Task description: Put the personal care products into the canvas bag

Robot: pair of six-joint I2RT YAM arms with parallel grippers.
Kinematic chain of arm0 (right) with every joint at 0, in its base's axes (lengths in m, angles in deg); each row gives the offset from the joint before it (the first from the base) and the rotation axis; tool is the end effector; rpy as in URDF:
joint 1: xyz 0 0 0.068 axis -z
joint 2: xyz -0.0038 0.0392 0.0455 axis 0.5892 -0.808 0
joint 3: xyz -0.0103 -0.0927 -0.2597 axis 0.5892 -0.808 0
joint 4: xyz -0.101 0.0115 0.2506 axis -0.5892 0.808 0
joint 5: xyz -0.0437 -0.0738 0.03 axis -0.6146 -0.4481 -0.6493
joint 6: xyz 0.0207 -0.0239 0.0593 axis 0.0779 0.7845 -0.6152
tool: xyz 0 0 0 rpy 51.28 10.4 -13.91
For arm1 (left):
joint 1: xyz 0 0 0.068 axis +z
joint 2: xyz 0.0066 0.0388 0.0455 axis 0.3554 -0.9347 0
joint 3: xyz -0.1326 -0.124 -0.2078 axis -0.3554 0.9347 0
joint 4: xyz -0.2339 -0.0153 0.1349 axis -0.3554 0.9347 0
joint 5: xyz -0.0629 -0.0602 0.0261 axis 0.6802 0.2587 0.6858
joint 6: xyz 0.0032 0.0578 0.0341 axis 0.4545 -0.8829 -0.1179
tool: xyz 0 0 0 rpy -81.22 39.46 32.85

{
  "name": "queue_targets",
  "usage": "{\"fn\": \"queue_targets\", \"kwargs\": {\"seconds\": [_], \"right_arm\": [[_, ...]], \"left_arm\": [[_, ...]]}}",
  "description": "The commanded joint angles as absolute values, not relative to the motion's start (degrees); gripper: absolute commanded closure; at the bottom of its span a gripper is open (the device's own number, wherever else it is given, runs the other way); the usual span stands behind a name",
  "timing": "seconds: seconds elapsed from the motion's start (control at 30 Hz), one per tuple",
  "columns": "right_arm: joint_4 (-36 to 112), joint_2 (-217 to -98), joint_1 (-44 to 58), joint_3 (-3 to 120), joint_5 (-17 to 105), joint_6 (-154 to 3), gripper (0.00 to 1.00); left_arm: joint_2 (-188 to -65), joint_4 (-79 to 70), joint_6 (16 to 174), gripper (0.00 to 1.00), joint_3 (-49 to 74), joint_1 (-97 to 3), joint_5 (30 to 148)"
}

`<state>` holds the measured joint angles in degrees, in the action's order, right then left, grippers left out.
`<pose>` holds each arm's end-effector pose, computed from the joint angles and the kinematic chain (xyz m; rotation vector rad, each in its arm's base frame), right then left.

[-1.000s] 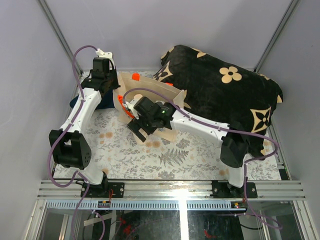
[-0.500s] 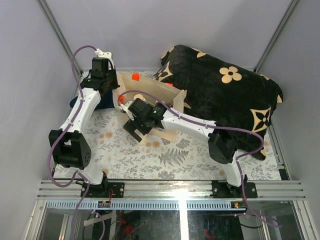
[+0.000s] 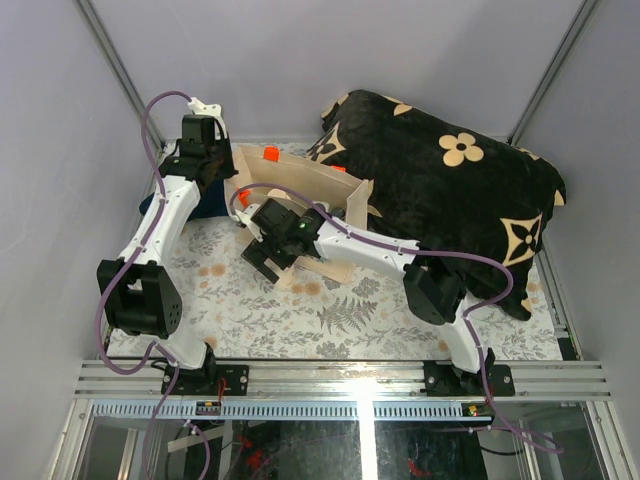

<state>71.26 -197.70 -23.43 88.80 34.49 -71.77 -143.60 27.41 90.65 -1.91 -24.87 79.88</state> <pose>0.2562 0.4326 0.2341 -1.1669 2.2001 0.4469 0.3938 -0.0271 0.3388 -0.0678 2.1962 -0.0946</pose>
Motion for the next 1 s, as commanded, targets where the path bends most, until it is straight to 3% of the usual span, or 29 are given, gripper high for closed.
{"fn": "queue_targets", "kwargs": {"seconds": [0.0, 0.17, 0.33, 0.43, 0.67, 0.97], "right_arm": [[68.9, -197.9, -23.4, 90.9, 33.1, -70.9, 0.01], [66.1, -196.9, -23.4, 88.3, 32.6, -71.2, 0.0], [65.5, -197.1, -23.4, 87.8, 33.1, -71.3, 0.1], [66.4, -197.6, -23.4, 88.3, 33.4, -71.2, 0.21], [68.8, -197.2, -23.4, 89.1, 33.4, -71.3, 0.59], [79.5, -190.9, -23.4, 94.6, 31.9, -73.3, 0.85]], "left_arm": [[-143.0, 25.6, 89.6, 1.0, -2.4, -23.9, 78.9], [-143.3, 25.6, 89.6, 1.0, -2.3, -23.8, 79.1], [-143.3, 25.6, 89.6, 1.0, -2.2, -23.9, 79.2], [-143.3, 25.6, 89.6, 1.0, -2.1, -23.8, 79.1], [-143.2, 25.6, 89.8, 1.0, -1.9, -23.9, 79.4], [-143.1, 25.6, 90.0, 1.0, -1.7, -23.8, 79.6]]}}
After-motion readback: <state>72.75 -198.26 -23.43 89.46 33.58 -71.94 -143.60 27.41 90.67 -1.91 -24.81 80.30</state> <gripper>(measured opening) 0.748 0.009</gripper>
